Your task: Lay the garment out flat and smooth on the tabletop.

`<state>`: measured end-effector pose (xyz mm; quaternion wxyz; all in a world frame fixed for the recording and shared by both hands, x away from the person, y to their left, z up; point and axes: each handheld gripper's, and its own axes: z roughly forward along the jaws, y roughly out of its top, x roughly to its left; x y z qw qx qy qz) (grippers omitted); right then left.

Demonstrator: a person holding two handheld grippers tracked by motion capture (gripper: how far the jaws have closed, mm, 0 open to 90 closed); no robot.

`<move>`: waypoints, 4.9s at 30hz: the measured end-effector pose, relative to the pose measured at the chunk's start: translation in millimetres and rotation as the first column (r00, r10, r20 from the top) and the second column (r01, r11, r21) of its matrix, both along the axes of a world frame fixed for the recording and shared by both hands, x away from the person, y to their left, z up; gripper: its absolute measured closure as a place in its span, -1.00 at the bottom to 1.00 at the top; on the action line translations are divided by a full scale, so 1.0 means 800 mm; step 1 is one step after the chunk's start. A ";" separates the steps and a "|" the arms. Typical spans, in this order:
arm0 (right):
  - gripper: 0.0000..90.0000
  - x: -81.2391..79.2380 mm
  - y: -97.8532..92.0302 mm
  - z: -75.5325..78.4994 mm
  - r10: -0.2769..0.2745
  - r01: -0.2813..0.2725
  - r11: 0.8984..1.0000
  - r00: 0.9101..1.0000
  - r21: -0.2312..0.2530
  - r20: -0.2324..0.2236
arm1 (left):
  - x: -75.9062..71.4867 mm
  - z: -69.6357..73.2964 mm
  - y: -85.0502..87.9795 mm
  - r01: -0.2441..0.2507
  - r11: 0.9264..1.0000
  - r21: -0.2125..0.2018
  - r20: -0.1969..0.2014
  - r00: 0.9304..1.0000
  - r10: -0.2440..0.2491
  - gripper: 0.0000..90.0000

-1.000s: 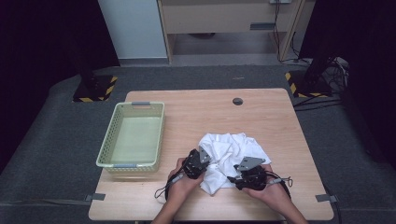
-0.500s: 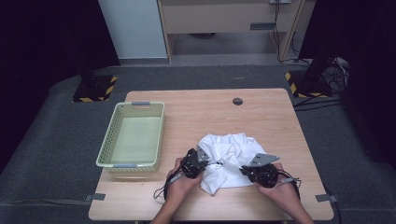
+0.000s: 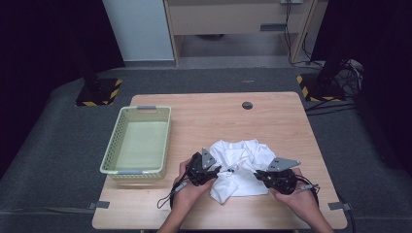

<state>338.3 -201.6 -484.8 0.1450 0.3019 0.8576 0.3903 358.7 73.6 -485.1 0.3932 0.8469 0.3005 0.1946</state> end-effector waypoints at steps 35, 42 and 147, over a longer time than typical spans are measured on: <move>0.36 -0.005 -0.007 -0.034 -0.005 0.003 0.999 0.998 -0.033 -0.061 | 0.029 -0.035 0.009 -0.047 0.994 0.095 -0.080 0.995 0.055 0.86; 0.18 -0.010 -0.023 -0.039 0.005 -0.006 0.999 0.999 -0.034 -0.044 | 0.029 -0.038 0.008 -0.047 0.994 0.100 -0.081 0.995 0.055 0.86; 0.98 0.113 -0.063 0.130 -0.138 0.135 0.990 0.985 0.034 0.105 | 0.105 0.081 0.012 -0.112 0.988 -0.109 -0.103 0.990 0.101 0.88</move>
